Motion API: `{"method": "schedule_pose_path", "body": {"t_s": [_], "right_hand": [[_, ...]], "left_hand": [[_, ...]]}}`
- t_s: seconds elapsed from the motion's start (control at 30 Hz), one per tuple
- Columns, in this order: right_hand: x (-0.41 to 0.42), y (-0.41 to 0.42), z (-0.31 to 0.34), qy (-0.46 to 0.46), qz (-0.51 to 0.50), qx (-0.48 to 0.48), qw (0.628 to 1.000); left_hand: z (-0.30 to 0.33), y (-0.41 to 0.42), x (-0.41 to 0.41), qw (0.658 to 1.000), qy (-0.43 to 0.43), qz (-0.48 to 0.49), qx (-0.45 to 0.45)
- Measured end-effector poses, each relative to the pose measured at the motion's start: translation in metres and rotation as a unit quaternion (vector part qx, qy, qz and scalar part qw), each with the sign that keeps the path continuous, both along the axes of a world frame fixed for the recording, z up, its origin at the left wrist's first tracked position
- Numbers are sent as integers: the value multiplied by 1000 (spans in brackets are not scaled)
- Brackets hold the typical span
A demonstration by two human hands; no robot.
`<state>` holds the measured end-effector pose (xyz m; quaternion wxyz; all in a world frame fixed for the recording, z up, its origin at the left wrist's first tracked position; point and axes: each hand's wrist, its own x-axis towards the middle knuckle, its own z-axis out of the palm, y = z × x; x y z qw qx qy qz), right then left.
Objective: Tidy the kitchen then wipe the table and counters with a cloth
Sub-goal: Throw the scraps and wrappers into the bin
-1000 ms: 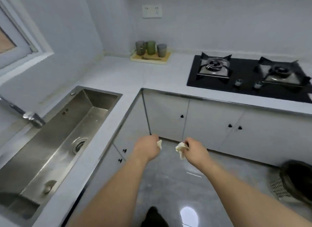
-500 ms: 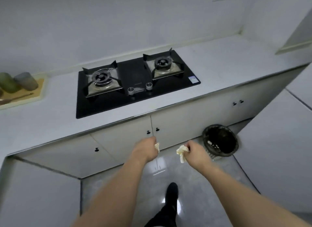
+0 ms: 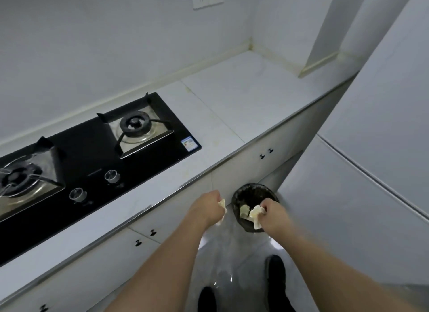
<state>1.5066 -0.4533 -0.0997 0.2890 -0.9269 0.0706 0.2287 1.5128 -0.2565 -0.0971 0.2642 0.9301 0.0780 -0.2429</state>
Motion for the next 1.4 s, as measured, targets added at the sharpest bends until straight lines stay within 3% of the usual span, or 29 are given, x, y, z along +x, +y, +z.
{"method": "schedule_pose_path", "body": {"t_s": [0.27, 0.5, 0.6, 0.87, 1.07, 1.23, 1.4], "right_hand": [[123, -89, -32, 31, 40, -5, 999], [191, -103, -60, 32, 87, -12, 996], [214, -98, -107, 54, 82, -24, 995], [260, -108, -292, 69, 125, -69, 987], [271, -116, -391, 96, 123, -59, 986], [272, -119, -381, 114, 140, -69, 981], [270, -121, -294, 113, 159, -76, 978]], "left_hand": [[-6, -80, 92, 999, 11, 48, 17], [-35, -130, 145, 996, 28, 79, 14], [-80, -140, 167, 994, 55, 90, 15], [-281, -157, 219, 982, 110, 153, -3], [-384, -173, 236, 983, 135, 121, 17], [-377, -172, 238, 983, 150, 108, 8], [-292, -168, 234, 986, 134, 96, 7]]}}
